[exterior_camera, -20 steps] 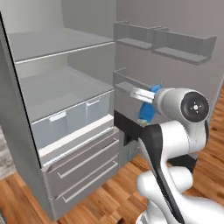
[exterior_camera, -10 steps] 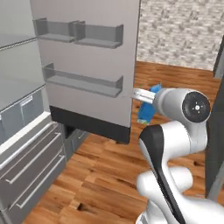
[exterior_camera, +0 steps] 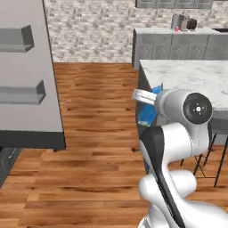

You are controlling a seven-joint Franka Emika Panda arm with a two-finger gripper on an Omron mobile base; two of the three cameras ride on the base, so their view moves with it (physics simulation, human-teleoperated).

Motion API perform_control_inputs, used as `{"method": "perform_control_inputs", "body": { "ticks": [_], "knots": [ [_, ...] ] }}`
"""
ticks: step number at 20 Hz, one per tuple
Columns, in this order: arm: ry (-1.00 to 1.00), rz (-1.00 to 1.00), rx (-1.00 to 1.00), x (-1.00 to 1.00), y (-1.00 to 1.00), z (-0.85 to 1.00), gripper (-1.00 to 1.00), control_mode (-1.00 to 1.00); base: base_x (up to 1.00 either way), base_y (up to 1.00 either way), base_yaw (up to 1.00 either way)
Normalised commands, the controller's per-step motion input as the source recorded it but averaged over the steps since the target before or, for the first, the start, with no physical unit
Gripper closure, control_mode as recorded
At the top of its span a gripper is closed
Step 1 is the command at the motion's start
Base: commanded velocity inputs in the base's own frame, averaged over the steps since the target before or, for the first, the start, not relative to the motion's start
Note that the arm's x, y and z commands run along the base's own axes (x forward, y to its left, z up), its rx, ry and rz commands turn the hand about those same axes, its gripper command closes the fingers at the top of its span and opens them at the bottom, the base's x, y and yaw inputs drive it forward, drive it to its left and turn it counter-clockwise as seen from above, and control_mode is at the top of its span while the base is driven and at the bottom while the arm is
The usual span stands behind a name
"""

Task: Take a sugar cube from the saucer and place it inside the coffee. Then, grab milk from the fridge and place it next to the coffee on the counter to sweeten the coffee.

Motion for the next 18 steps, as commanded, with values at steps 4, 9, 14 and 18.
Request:
{"method": "perform_control_inputs", "body": {
  "ticks": [4,9,14,18],
  "knots": [
    [0.0,0.0,0.0,0.0,0.0,0.0,1.0,1.0,0.3,-0.48,-0.4],
    [0.0,0.0,0.0,0.0,0.0,0.0,1.0,1.0,0.93,-0.01,-0.23],
    [0.0,0.0,0.0,0.0,0.0,0.0,1.0,1.0,0.93,0.04,-0.28],
    [0.0,0.0,0.0,0.0,0.0,0.0,1.0,1.0,0.76,0.12,-0.22]
  ]
}}
